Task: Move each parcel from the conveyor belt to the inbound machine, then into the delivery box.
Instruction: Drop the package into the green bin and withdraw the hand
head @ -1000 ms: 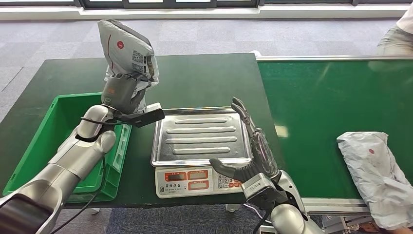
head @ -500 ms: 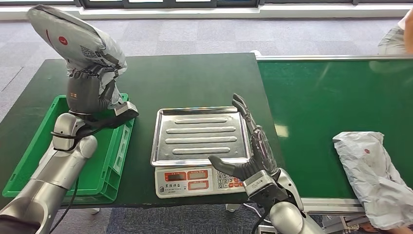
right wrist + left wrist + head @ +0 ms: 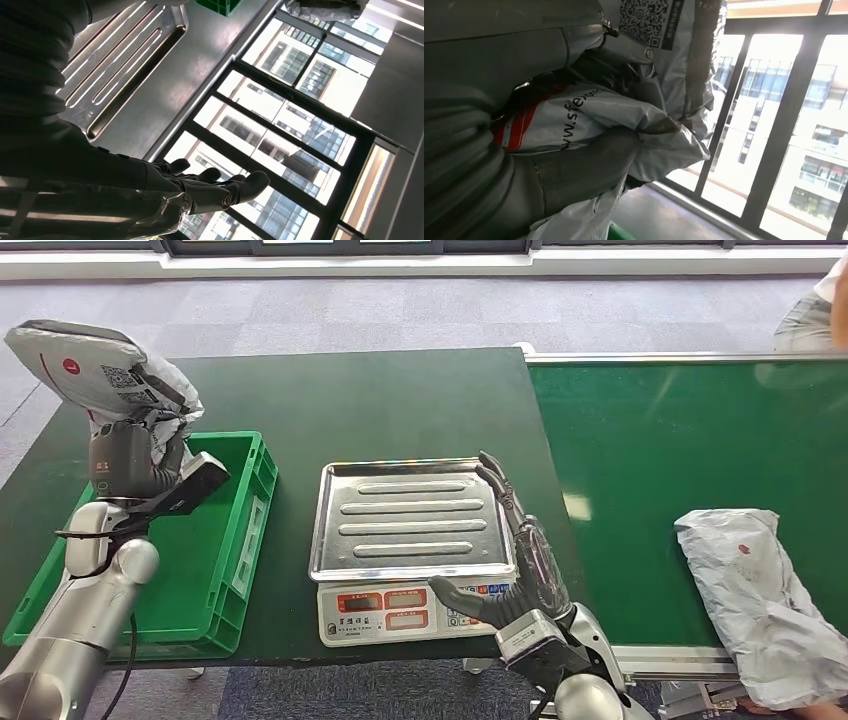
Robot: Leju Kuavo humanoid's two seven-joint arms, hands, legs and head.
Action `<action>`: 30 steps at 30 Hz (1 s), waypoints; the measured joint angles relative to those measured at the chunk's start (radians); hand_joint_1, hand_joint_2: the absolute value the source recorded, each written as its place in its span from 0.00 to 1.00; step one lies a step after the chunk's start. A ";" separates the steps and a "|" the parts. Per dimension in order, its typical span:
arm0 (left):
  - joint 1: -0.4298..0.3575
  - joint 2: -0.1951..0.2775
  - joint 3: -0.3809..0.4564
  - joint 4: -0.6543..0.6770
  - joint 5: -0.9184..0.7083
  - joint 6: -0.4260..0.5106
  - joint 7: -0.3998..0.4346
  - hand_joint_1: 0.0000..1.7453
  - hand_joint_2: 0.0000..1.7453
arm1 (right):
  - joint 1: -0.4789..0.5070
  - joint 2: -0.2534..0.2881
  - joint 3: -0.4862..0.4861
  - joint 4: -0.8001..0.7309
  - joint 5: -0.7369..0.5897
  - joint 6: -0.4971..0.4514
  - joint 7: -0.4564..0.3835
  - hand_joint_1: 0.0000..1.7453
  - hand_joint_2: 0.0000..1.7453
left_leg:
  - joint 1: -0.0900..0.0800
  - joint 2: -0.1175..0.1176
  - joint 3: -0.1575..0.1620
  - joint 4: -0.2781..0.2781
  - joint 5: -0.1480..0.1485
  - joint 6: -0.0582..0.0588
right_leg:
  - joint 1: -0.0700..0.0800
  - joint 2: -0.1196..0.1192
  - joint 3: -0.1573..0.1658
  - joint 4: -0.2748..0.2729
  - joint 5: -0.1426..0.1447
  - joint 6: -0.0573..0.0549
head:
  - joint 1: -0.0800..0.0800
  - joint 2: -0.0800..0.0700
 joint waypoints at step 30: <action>0.047 0.031 0.037 0.145 0.013 -0.079 0.027 0.00 0.00 | 0.007 -0.004 0.000 -0.032 0.047 -0.001 0.043 0.00 1.00 | 0.000 -0.001 -0.001 0.000 0.000 0.000 | 0.000 0.000 -0.001 0.000 0.000 0.000 | 0.000 0.000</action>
